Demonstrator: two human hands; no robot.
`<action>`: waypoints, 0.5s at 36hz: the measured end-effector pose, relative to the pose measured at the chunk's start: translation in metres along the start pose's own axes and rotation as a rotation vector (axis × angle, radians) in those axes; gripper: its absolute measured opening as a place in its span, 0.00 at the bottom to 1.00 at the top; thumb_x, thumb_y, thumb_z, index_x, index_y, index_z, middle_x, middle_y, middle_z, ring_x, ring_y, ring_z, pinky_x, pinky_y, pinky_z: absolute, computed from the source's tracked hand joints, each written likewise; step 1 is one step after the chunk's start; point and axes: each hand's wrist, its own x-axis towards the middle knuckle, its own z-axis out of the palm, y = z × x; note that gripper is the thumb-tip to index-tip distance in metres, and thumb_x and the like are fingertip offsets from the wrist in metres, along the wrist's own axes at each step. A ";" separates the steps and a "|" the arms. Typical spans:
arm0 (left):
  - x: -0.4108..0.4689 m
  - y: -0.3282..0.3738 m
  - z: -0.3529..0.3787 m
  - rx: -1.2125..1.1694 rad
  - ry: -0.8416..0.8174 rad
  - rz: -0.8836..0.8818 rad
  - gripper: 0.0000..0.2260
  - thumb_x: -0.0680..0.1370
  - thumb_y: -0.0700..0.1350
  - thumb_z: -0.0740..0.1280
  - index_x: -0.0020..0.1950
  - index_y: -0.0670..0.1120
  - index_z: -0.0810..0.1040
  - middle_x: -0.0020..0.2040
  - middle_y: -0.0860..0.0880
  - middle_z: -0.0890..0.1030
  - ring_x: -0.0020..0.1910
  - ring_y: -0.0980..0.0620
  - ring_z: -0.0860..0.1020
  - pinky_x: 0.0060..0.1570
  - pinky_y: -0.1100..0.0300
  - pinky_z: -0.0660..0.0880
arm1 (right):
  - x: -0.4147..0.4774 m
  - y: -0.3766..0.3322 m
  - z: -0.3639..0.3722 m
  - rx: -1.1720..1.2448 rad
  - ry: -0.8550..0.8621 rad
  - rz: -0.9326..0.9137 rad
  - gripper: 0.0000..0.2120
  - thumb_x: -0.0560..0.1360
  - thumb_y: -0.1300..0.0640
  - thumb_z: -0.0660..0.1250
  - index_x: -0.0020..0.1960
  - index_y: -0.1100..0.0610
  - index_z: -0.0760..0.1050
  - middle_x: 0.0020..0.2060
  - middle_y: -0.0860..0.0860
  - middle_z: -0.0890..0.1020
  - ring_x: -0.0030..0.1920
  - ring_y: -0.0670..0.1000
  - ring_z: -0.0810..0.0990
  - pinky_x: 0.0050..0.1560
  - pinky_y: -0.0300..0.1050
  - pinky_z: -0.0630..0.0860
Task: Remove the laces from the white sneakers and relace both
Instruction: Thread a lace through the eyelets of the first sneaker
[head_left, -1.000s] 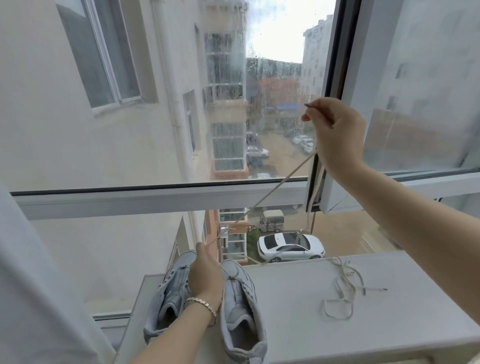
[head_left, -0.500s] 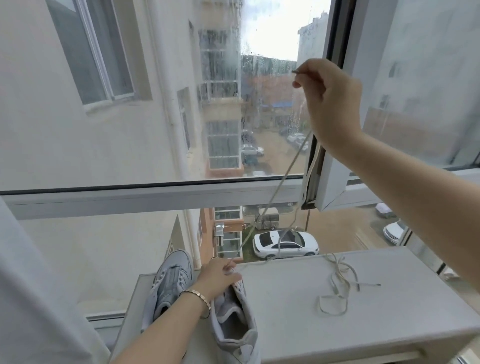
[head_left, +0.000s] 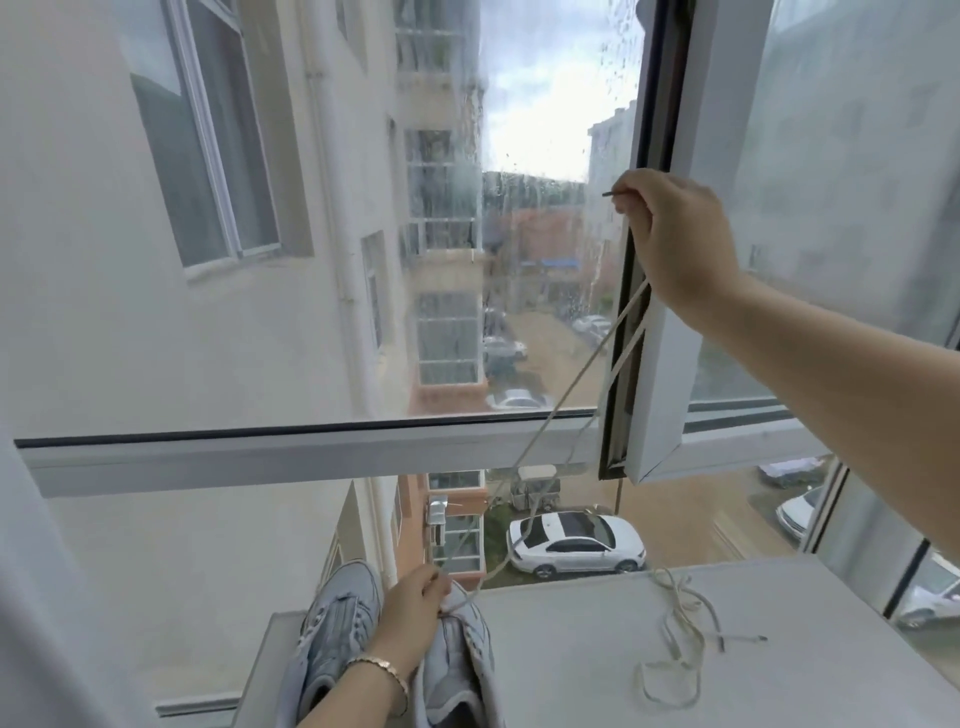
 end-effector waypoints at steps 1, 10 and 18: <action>0.000 0.005 0.000 -0.087 0.014 -0.032 0.12 0.82 0.43 0.57 0.40 0.42 0.72 0.36 0.46 0.75 0.33 0.52 0.70 0.35 0.60 0.67 | 0.003 -0.001 -0.001 0.008 0.012 0.006 0.13 0.80 0.60 0.55 0.55 0.64 0.77 0.46 0.60 0.81 0.47 0.59 0.78 0.48 0.54 0.73; 0.001 0.035 -0.013 -0.441 0.009 -0.204 0.11 0.83 0.47 0.52 0.47 0.44 0.69 0.43 0.41 0.82 0.40 0.47 0.81 0.36 0.54 0.76 | 0.009 -0.021 0.004 0.157 0.126 0.027 0.12 0.80 0.60 0.57 0.53 0.63 0.78 0.44 0.56 0.82 0.45 0.54 0.80 0.48 0.47 0.76; -0.008 0.027 0.014 0.165 -0.392 0.055 0.07 0.82 0.45 0.57 0.47 0.46 0.72 0.47 0.51 0.71 0.43 0.57 0.71 0.40 0.74 0.67 | 0.032 -0.040 0.009 0.279 0.194 0.096 0.10 0.79 0.62 0.58 0.53 0.61 0.78 0.42 0.47 0.78 0.45 0.47 0.79 0.47 0.32 0.73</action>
